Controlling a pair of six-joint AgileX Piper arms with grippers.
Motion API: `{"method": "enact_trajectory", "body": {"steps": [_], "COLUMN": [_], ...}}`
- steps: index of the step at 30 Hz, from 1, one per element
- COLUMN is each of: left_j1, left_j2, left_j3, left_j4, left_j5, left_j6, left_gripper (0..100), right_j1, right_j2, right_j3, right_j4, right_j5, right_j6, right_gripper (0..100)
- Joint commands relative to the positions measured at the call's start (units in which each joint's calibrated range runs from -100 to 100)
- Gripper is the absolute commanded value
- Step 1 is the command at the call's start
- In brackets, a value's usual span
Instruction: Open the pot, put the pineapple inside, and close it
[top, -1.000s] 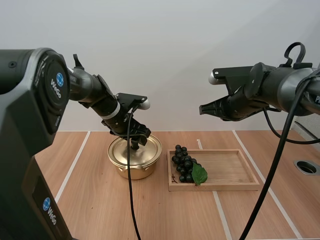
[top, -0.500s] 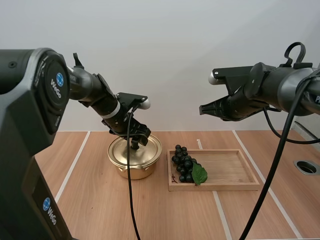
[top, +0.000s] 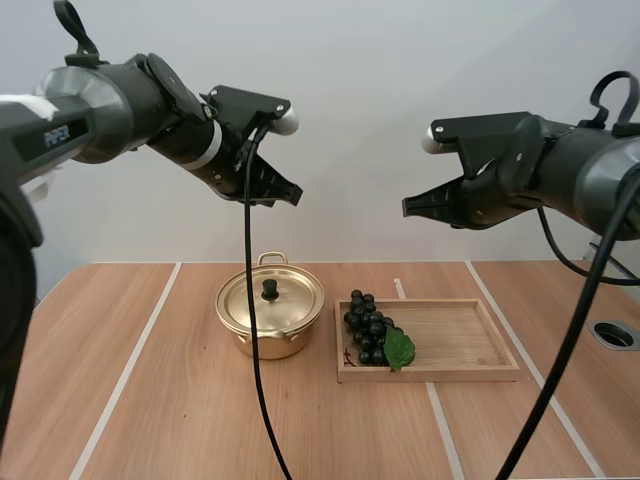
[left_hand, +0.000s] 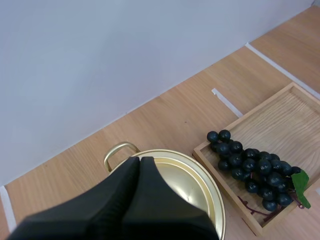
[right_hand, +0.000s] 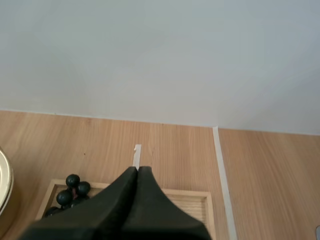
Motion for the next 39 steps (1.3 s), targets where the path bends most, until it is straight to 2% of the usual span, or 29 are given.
{"method": "enact_trajectory", "body": {"steps": [1, 7, 9, 17, 25, 28, 34, 37, 39], "left_j1": [1.11, 3.80, 4.26, 4.35, 4.13, 4.04, 4.04, 4.04, 4.04], "left_j2": [-6.1, -21.8, -27.0, -51.0, -70.9, -76.1, -78.2, -78.0, -78.0], "left_j3": [0.4, 6.4, 8.8, 16.6, 21.5, 22.2, 27.1, 31.8, 35.6], "left_j4": [-2.7, -5.7, -6.6, -9.3, -7.5, -4.9, 8.6, 10.7, 10.8], "left_j5": [-1.7, -6.5, -7.9, -7.7, -8.7, -11.3, -19.6, -28.9, -34.3], "left_j6": [-0.2, 3.1, 3.8, 4.0, -0.5, -3.4, -19.6, -24.6, -24.8], "left_gripper": [0, 0, 0, 0, 0, 0, 0, 0, 0], "right_j1": [-0.2, -0.2, -0.2, -0.2, -0.2, 0.0, 0.1, 0.1, 0.1], "right_j2": [-4.3, -14.3, -17.5, -27.1, -40.9, -44.0, -45.1, -45.4, -45.4], "right_j3": [0.3, 0.3, 0.3, 0.3, 0.4, 2.0, 7.7, 11.1, 13.8], "right_j4": [-0.3, -0.4, -0.4, 0.4, 8.3, 10.7, 18.3, 21.1, 21.6], "right_j5": [-2.5, -4.9, -4.7, -0.5, -0.2, -1.4, -2.3, -5.7, -8.5], "right_j6": [-0.5, -0.5, -0.5, -2.9, -9.1, -9.5, -9.7, -9.9, -9.9], "right_gripper": [0, 0, 0, 0, 0, 0, 0, 0, 0]}}
